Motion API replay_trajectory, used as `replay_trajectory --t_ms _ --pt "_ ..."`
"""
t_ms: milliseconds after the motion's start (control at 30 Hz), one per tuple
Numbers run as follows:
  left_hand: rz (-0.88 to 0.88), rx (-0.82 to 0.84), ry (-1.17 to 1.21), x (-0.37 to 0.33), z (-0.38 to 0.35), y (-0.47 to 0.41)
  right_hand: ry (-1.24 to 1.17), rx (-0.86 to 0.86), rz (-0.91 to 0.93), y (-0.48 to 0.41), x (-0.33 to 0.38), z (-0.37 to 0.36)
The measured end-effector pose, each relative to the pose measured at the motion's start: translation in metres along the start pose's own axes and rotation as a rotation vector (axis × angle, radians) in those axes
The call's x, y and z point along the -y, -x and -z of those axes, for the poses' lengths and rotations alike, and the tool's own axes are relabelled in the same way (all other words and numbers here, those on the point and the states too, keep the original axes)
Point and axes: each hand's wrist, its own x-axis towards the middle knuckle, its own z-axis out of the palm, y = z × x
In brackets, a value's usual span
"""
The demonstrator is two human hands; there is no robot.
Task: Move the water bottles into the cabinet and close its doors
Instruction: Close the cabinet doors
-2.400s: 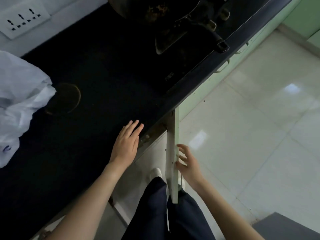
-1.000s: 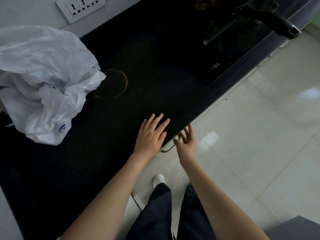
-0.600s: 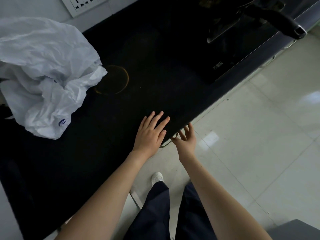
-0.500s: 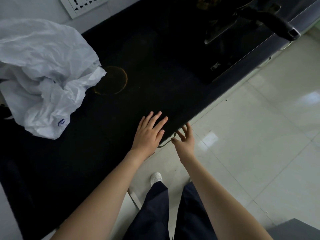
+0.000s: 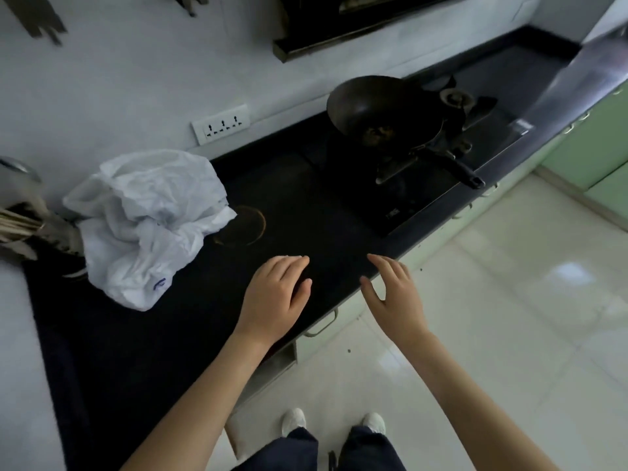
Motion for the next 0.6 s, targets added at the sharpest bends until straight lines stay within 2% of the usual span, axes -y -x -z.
replay_trajectory --t_ms 100,200,433,600 --pt "0.025 -0.062 -0.041 0.004 0.017 0.029 0.142 0.001 0.172 0.012 0.013 0.0" --pt "0.112 -0.017 -0.083 0.015 0.016 0.068 0.238 0.076 0.268 0.025 0.017 -0.018" --pt "0.478 0.108 -0.146 0.015 -0.015 0.147 0.299 0.469 0.425 0.025 0.01 -0.073" --pt "0.729 0.013 -0.199 -0.006 -0.016 0.149 0.234 0.58 0.627 -0.007 0.021 -0.086"
